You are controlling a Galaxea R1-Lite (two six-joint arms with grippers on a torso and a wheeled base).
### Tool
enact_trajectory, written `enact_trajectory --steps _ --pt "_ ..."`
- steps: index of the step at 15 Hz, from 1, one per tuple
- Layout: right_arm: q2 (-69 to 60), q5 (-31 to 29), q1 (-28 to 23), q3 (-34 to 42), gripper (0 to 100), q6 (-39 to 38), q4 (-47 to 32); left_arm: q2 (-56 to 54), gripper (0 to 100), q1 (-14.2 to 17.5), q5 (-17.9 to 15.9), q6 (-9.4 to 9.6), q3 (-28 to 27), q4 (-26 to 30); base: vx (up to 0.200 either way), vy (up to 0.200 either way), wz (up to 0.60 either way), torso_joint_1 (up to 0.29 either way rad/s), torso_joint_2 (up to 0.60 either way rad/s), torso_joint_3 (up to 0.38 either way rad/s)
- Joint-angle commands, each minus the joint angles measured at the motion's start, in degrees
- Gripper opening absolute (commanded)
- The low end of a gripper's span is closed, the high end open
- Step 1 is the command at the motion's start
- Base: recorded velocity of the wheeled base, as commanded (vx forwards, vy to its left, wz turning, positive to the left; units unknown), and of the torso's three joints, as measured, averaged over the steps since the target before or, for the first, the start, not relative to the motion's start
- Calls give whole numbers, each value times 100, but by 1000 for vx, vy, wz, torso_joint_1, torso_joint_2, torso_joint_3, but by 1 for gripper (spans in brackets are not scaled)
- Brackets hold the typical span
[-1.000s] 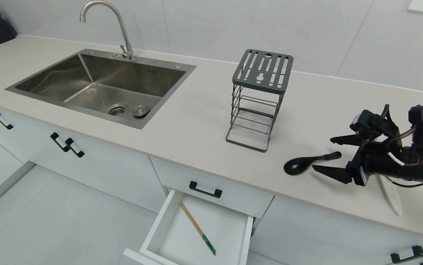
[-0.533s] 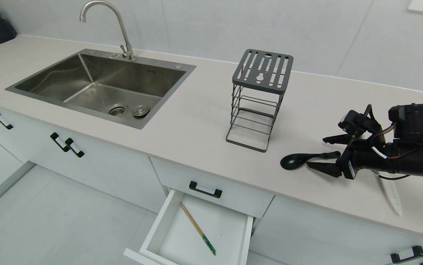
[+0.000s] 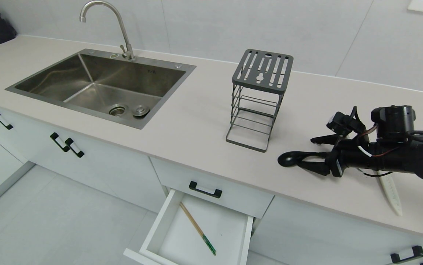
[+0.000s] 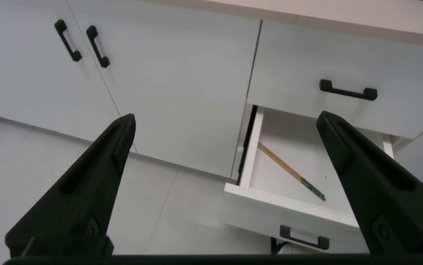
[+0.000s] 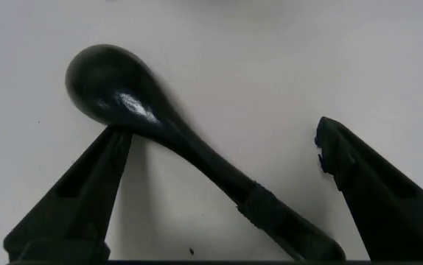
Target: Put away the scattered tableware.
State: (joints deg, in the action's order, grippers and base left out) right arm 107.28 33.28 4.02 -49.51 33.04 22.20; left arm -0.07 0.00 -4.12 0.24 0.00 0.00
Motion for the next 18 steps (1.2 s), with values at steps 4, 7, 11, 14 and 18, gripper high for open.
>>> enact_trajectory --steps 4,7,11,14,18 --pt "197 91 37 -15 0 1 -31 7 100 0 -1 2 0 0 0 0 0 0 0 0" --pt "48 91 46 73 0 10 -31 7 100 0 -1 2 0 0 0 0 0 0 0 0" --pt "-576 91 283 398 0 -8 -75 7 100 0 -1 2 0 9 0 0 0 0 0 0" --pt "-1086 82 670 688 0 -34 -84 7 100 0 -1 2 0 0 0 0 0 0 0 0" --pt "-1710 21 1189 767 0 -34 -365 7 100 0 -1 2 0 0 0 0 0 0 0 0"
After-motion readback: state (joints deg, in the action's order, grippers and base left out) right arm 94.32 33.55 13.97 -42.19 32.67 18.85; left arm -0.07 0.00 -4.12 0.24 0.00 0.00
